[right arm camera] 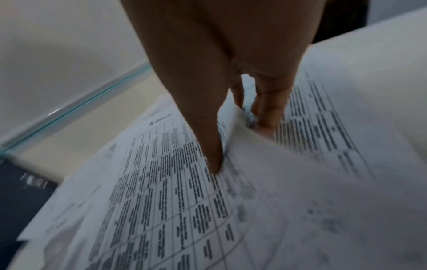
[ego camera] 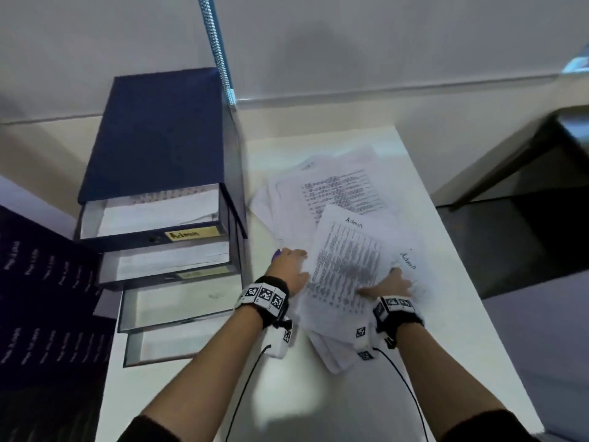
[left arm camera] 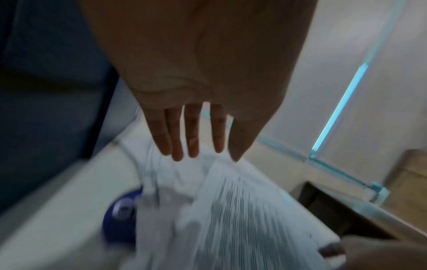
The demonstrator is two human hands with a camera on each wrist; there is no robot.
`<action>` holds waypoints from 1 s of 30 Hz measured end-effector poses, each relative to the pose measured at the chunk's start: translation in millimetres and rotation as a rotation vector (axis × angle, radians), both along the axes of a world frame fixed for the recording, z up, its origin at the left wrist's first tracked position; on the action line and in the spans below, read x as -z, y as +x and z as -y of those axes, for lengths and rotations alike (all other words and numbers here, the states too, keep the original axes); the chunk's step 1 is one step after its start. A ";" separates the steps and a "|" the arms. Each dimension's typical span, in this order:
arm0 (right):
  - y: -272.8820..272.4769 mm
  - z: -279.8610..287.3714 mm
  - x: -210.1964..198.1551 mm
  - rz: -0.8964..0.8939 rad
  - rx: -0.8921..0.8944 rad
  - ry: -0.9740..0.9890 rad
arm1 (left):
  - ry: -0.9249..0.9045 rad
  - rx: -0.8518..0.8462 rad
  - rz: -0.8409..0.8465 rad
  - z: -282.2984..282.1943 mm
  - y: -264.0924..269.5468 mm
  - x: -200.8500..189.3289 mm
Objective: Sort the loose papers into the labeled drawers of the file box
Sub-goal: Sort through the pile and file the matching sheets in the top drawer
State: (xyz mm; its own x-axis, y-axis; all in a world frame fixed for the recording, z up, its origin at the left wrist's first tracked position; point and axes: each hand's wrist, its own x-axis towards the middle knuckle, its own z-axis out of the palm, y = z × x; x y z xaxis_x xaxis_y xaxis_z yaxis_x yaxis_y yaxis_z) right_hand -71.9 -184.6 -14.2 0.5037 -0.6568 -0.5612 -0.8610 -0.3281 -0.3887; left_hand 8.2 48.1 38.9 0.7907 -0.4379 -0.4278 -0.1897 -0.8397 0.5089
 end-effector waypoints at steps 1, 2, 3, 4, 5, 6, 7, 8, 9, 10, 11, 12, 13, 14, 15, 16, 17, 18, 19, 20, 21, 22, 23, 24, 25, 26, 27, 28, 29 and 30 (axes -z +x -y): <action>-2.8 -3.0 -2.3 0.062 0.005 0.020 | 0.052 -0.029 -0.090 5.0 -5.9 17.6; -6.8 -5.3 -3.3 0.121 -0.022 0.048 | 0.076 -0.066 -0.141 8.1 -11.0 32.6; -10.6 -5.9 0.0 0.155 -0.053 0.096 | 0.078 -0.104 -0.150 10.7 -14.5 42.6; -16.1 -6.7 0.5 0.183 -0.081 0.157 | 0.066 -0.141 -0.126 12.3 -16.8 49.5; -20.9 -4.3 1.1 0.204 -0.079 0.203 | 0.051 -0.181 -0.083 12.9 -18.3 52.1; -26.1 0.6 0.1 0.237 -0.039 0.201 | 0.044 -0.208 -0.034 12.4 -18.4 53.5; -31.5 8.4 -1.7 0.265 0.043 0.174 | 0.053 -0.223 -0.004 11.7 -18.2 55.4; -37.0 19.3 -4.3 0.284 0.137 0.133 | 0.075 -0.214 0.016 11.4 -17.9 56.7; -43.1 32.7 -2.8 0.289 0.223 0.083 | 0.092 -0.200 0.022 10.9 -17.3 57.7; -49.2 44.8 -5.8 0.275 0.289 0.038 | 0.111 -0.173 0.033 12.3 -16.7 58.5; -55.6 56.1 -6.7 0.241 0.327 0.006 | 0.119 -0.146 0.044 15.9 -17.0 58.6; -62.1 65.3 -7.1 0.205 0.343 -0.024 | 0.144 -0.095 0.055 20.8 -18.3 58.5; -68.0 72.8 -4.4 0.166 0.357 -0.030 | 0.174 -0.035 0.070 27.3 -20.4 57.7; -73.2 78.5 -1.2 0.130 0.365 -0.022 | 0.217 0.013 0.092 34.3 -23.0 57.0; -77.5 81.9 1.6 0.092 0.378 -0.001 | 0.243 0.038 0.127 41.4 -25.2 57.8; -81.3 83.7 4.0 0.067 0.383 0.018 | 0.241 0.032 0.146 48.1 -26.8 58.5; -83.4 84.1 5.5 0.052 0.389 0.040 | 0.215 0.008 0.153 54.1 -28.0 59.2; -84.9 84.8 7.4 0.048 0.381 0.054 | 0.171 -0.030 0.149 58.8 -28.0 60.0; -85.6 84.9 8.2 0.052 0.375 0.074 | 0.130 -0.065 0.136 62.0 -26.6 60.0; -85.7 86.2 9.2 0.047 0.362 0.093 | 0.099 -0.088 0.120 64.6 -24.4 59.8; -85.5 87.0 8.5 0.031 0.353 0.115 | 0.074 -0.100 0.105 66.1 -21.9 58.5; -85.4 88.4 8.1 0.020 0.349 0.137 | 0.055 -0.112 0.088 66.5 -19.1 56.7; -85.5 89.9 6.4 0.011 0.351 0.160 | 0.038 -0.126 0.069 66.3 -16.3 54.4; -86.0 92.4 6.4 0.007 0.348 0.177 | 0.020 -0.145 0.056 65.3 -13.5 52.2; -86.7 94.0 5.9 -0.001 0.344 0.192 | 0.002 -0.167 0.048 63.1 -11.3 50.4; -86.9 95.2 5.8 0.000 0.334 0.200 | -0.016 -0.183 0.051 60.8 -9.8 48.3; -86.4 95.3 4.8 0.001 0.333 0.205 | -0.030 -0.189 0.063 57.8 -8.4 47.1; -86.4 95.1 4.8 0.010 0.340 0.206 | -0.030 -0.188 0.073 54.0 -6.9 47.2; -85.8 94.4 4.8 0.018 0.344 0.203 | -0.022 -0.182 0.079 50.4 -5.9 45.7; -85.3 93.5 6.1 0.034 0.344 0.195 | -0.011 -0.176 0.089 46.1 -4.8 45.0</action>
